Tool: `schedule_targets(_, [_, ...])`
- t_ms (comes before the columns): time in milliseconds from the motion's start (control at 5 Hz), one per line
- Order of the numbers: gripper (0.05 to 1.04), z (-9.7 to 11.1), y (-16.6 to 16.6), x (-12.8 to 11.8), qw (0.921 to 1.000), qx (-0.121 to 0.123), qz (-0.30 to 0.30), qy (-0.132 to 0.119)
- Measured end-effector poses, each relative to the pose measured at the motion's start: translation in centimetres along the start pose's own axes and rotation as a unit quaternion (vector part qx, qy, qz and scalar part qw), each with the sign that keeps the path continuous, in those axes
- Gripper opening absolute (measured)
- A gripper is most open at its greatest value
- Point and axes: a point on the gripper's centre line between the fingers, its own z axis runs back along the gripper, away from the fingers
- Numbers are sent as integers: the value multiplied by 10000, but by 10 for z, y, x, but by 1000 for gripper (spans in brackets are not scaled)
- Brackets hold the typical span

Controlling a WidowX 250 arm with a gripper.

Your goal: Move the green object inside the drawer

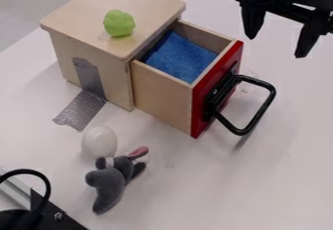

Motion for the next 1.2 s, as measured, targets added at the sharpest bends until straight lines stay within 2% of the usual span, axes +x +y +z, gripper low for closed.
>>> schedule_targets(200, [998,-9,0,-6,9999,36,-18,164])
schedule_targets(400, [998,-4,22,-21,9986,187,342,356])
schedule_targets(600, [998,17,57,-31,9954,232,887,288])
schedule_targets(800, [998,32,94,-43,9932,345,1097,184])
schedule_targets(1000, [998,37,130,-58,9893,285,1420,175])
schedule_targets(1200, [998,33,152,-61,9864,197,1619,179])
